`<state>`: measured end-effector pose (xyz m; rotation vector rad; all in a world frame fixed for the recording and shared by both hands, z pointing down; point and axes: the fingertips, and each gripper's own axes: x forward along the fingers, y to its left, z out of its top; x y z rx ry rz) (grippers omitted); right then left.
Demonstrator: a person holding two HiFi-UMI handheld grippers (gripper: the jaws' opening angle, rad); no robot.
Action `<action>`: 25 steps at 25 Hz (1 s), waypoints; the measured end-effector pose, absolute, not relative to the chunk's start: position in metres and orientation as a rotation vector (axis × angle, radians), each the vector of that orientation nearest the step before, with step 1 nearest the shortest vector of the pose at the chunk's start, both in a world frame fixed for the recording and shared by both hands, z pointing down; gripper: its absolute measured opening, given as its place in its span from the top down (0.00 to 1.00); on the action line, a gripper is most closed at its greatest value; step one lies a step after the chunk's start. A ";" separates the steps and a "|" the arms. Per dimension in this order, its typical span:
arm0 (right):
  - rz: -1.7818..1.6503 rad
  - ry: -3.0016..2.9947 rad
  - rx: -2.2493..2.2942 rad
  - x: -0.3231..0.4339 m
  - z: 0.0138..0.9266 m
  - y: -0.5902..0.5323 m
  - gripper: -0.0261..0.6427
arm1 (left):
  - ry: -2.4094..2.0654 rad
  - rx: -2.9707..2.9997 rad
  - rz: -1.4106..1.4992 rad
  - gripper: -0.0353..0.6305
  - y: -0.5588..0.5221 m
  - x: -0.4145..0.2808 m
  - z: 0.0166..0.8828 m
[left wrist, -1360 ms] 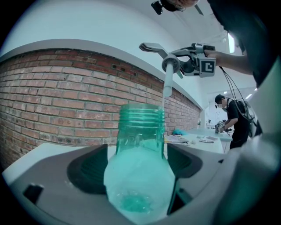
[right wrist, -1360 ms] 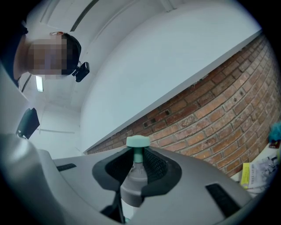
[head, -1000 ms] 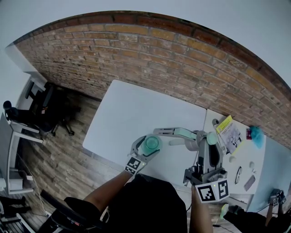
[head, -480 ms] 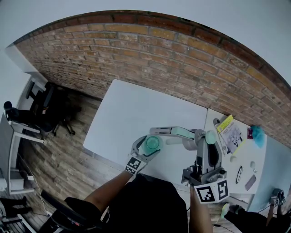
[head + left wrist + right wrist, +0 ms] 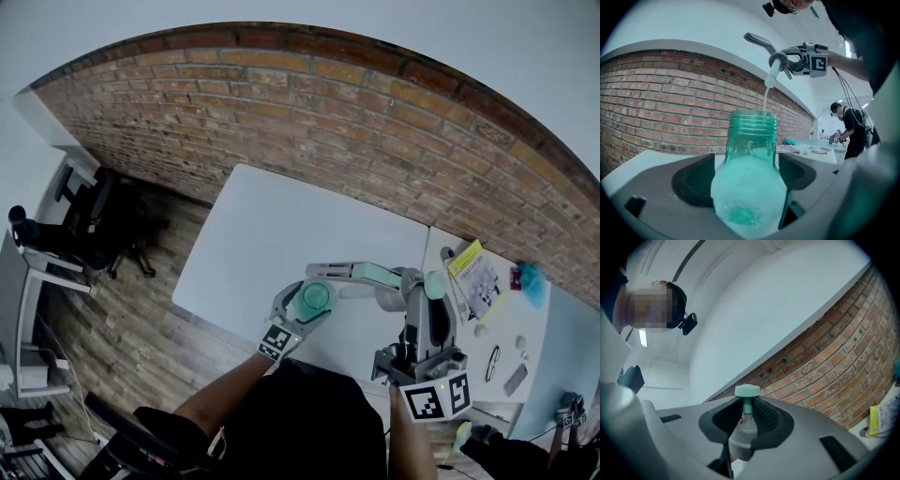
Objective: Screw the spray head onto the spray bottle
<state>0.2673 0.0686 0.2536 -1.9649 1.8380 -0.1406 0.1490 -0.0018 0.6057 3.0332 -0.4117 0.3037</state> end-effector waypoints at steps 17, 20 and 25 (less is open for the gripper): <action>-0.129 1.846 -1.949 0.263 0.239 0.065 0.86 | -0.407 3.031 0.299 0.34 -0.002 0.149 0.606; -0.121 1.850 -1.942 0.263 0.234 0.065 0.86 | -0.405 3.029 0.297 0.34 -0.002 0.149 0.606; -0.132 1.857 -1.934 0.260 0.237 0.062 0.86 | -0.405 3.026 0.294 0.34 -0.002 0.148 0.607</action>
